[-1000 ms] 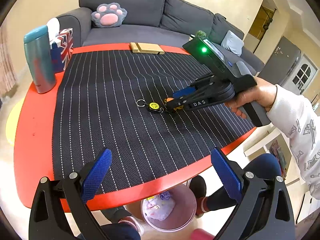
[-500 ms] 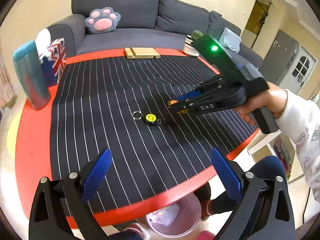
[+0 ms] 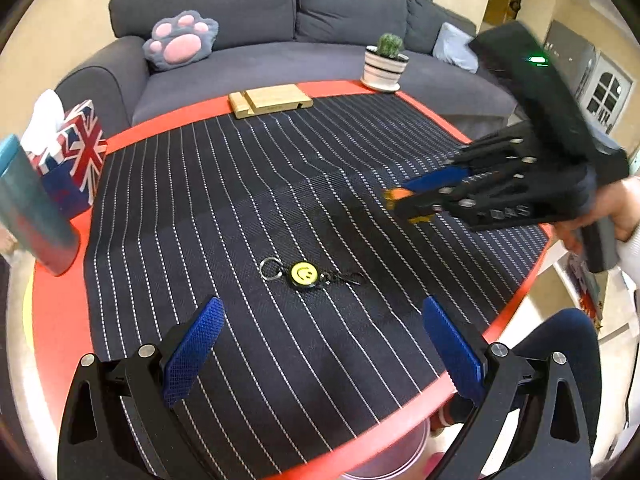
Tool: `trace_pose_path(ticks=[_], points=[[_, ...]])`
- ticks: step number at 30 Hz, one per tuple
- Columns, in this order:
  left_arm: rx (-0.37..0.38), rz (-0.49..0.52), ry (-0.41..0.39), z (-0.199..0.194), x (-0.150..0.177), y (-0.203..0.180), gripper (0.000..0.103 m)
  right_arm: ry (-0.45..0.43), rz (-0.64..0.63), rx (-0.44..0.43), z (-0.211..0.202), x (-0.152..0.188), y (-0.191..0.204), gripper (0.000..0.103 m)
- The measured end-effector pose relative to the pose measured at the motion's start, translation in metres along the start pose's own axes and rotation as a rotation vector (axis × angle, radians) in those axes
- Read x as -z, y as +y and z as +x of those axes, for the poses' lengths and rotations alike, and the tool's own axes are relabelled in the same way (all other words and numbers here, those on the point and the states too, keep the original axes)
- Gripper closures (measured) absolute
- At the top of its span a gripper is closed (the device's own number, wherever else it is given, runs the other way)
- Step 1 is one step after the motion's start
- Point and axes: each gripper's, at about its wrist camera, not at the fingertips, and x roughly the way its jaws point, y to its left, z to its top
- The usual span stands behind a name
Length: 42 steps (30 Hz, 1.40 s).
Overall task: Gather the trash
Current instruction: 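Close the left gripper on the yellow smiley keychain while the right gripper holds the turtle, then carry the turtle with the right gripper and the smiley keychain with the left gripper over the bin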
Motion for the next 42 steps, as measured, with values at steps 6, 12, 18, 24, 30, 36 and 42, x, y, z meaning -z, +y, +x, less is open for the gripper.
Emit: trace_pose_path(ticks=[6,12,18,24,30,36,42], points=[[-0.037,-0.032,0.045,0.026,-0.012,0.002,0.008,-0.008,0.014,-0.007,-0.004,0.008,-0.008,0.079],[-0.075,-0.055,0.085,0.051,-0.019,0.004,0.017,-0.015,0.023,-0.014,-0.005,0.013,-0.015,0.079],[-0.105,-0.083,0.121,0.067,-0.02,0.006,0.038,-0.019,0.034,-0.023,-0.003,0.016,-0.022,0.079],[-0.116,-0.084,0.133,0.074,-0.017,0.006,0.052,-0.018,0.038,-0.03,0.001,0.016,-0.024,0.079],[-0.119,-0.068,0.131,0.074,-0.018,0.005,0.07,-0.019,0.036,-0.035,0.001,0.016,-0.023,0.079],[-0.104,-0.059,0.132,0.07,-0.016,0.006,0.077,-0.024,0.031,-0.035,0.001,0.017,-0.022,0.079],[-0.082,-0.042,0.105,0.058,-0.016,0.003,0.077,-0.049,0.025,-0.035,-0.007,0.018,-0.015,0.079]])
